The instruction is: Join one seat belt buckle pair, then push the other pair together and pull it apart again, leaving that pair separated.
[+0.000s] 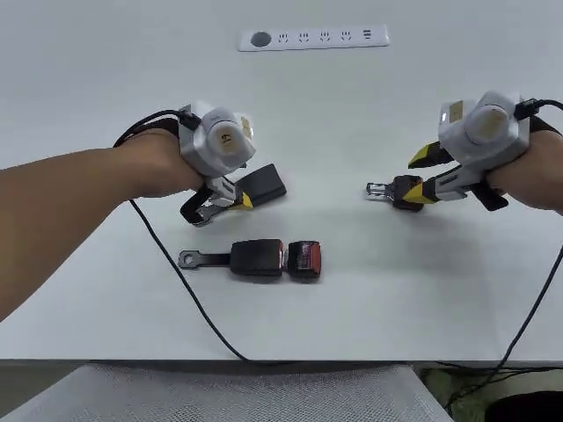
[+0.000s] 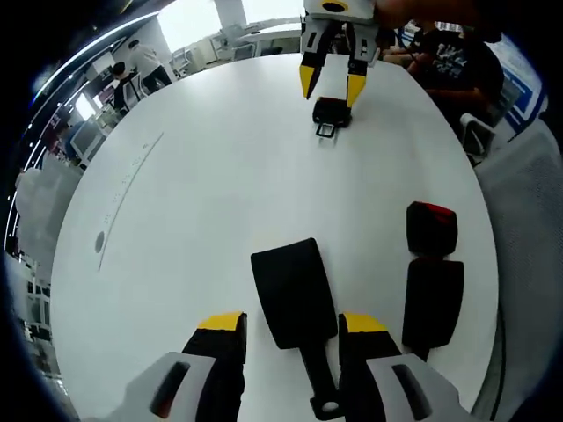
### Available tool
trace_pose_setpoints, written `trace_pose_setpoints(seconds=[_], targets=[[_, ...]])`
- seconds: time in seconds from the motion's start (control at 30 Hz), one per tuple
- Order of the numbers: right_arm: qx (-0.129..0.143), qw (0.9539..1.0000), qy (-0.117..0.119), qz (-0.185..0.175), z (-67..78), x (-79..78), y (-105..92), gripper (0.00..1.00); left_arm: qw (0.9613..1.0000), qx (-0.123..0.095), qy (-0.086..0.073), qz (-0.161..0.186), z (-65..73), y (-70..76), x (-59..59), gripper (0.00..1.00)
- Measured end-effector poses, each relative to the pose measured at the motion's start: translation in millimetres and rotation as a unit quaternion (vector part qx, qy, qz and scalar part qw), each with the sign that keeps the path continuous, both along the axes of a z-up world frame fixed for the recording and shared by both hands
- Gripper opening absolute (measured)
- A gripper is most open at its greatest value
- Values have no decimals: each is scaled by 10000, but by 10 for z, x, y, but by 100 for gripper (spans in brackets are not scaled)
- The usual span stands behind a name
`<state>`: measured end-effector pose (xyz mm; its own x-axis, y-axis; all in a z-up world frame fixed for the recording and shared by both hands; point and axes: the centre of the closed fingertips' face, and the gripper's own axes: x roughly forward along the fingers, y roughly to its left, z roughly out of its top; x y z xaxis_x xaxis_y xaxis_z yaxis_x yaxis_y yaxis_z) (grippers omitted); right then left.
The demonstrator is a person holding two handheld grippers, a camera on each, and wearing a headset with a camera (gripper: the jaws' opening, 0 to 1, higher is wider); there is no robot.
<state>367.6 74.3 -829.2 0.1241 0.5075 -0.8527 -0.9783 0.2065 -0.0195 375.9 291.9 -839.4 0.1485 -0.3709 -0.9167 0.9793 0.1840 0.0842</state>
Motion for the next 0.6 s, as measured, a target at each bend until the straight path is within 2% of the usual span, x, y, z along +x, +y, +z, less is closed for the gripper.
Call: trace_pose_setpoints(seconds=[0.13,0.3,0.4,0.6], targets=[[-63,9999,43,125,-68,-28,-5,34,9998,95,45,-142,-41,-10,-33,39],[-269,9993,62,270,-214,-50,-92,35,9994,116,118,-296,-82,-52,-55,36],[-242,9994,80,235,-211,-38,-90,34,9987,166,88,-478,-91,-62,-59,35],[-290,9988,171,351,-235,-35,-102,33,9977,192,149,-629,-128,-62,-71,33]])
